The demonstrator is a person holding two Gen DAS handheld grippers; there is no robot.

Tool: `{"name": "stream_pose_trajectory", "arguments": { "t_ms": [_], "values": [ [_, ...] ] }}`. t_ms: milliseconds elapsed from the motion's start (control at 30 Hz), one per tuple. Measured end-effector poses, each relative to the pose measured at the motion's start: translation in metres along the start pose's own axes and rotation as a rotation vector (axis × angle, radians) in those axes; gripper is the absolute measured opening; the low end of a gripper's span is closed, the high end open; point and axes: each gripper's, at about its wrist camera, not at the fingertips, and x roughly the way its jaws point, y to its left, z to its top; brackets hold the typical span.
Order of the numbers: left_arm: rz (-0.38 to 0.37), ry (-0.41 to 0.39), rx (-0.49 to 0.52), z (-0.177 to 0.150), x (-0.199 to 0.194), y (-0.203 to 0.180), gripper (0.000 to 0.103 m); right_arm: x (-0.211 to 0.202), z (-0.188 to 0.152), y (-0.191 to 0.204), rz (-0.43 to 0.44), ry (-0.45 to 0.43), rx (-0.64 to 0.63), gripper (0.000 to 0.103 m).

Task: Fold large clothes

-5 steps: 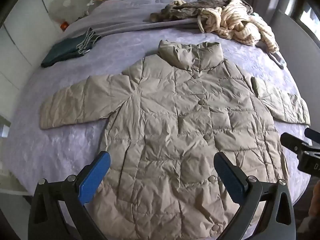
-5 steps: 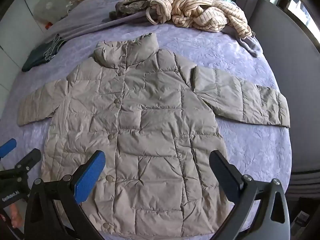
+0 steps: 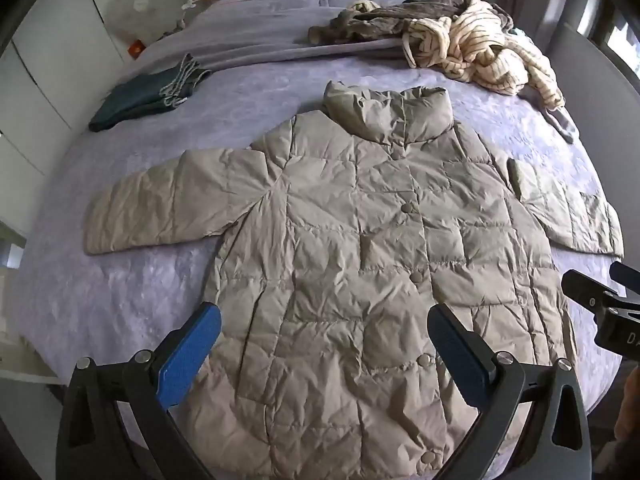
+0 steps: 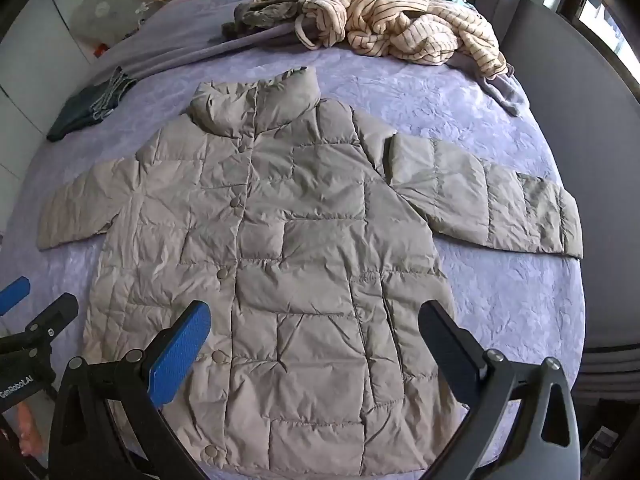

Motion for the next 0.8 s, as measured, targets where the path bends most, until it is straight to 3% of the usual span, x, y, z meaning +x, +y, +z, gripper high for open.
{"name": "stream_pose_trajectory", "arguments": {
  "t_ms": [800],
  "values": [
    [0.009,0.005,-0.003,0.002,0.010,-0.004,0.103,0.015,0.017,0.002,0.034,0.011,-0.022,0.103]
  ]
}}
